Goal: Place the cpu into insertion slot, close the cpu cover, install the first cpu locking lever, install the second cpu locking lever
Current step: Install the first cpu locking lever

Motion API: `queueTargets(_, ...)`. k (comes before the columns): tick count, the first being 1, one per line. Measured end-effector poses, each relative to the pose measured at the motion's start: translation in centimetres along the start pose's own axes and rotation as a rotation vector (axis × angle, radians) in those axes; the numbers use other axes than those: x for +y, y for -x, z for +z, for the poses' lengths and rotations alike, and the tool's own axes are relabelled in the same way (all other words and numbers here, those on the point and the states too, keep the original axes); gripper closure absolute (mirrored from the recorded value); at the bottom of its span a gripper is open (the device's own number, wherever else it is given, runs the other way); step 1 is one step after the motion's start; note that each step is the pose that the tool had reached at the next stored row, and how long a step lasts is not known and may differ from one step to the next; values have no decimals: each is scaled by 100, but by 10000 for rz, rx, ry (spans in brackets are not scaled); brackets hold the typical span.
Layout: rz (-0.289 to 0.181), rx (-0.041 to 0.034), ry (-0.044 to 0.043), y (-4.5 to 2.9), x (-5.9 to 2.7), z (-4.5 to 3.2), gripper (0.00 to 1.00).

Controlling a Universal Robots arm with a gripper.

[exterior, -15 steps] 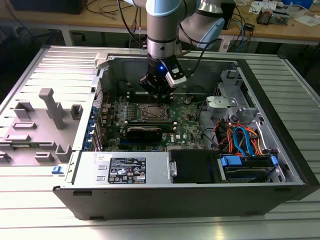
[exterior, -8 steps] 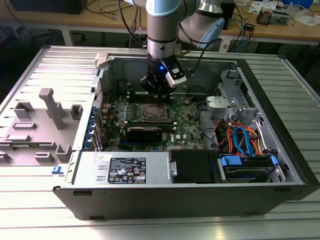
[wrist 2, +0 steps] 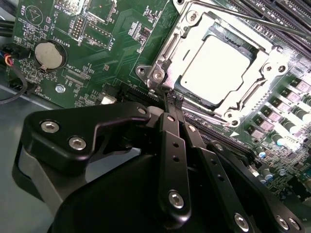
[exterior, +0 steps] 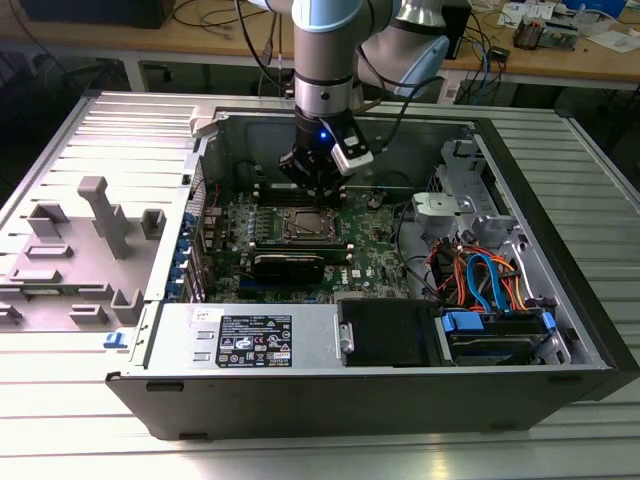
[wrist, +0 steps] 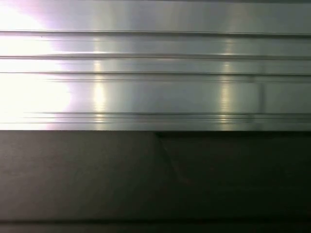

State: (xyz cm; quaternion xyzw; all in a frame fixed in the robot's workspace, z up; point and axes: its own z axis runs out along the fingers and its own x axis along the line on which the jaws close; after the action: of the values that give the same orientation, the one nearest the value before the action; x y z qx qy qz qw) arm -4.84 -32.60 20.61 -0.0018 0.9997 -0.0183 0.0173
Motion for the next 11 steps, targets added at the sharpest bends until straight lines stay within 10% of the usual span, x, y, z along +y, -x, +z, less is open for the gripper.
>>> queueTargets(11, 2, 0, -1, 7, -25, 16, 89)
